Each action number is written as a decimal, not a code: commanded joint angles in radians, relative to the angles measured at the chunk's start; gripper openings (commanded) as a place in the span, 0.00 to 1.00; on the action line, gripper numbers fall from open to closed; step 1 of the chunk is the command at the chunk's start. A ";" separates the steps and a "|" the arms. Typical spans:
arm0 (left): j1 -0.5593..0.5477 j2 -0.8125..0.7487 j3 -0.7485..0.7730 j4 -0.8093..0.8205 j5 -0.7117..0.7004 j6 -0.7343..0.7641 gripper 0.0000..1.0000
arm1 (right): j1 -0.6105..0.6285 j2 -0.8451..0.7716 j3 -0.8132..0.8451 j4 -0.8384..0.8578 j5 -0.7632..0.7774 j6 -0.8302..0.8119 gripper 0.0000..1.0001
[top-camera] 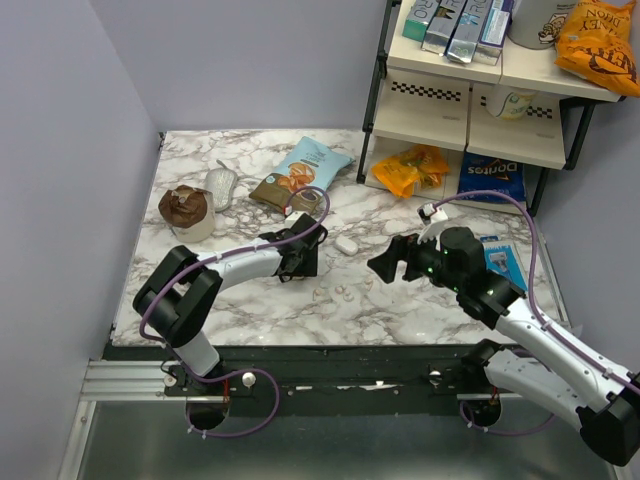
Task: Insert the wireless bluetooth earbuds into the charging case
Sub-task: Pick up the charging case at the center of the board, then open the charging case, then adjust the charging case.
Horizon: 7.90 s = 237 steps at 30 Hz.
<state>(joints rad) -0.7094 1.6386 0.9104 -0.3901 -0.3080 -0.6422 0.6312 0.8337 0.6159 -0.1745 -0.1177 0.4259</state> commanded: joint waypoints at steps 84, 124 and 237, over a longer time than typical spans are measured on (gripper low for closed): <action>-0.443 -0.700 -0.555 1.054 0.196 0.908 0.00 | 0.139 0.338 0.395 -0.223 -0.204 -0.079 0.93; -0.458 -0.764 -0.582 1.040 0.125 0.914 0.00 | 0.139 0.237 0.369 -0.207 -0.180 -0.069 0.89; 0.018 -0.560 -0.223 0.774 1.270 0.389 0.57 | 0.303 0.228 0.542 -0.269 -0.094 -0.658 0.01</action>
<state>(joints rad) -0.6949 1.0813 0.7040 0.3435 0.9756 -0.2550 0.9241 1.0660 1.1378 -0.4637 -0.2245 -0.2363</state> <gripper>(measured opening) 0.596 0.035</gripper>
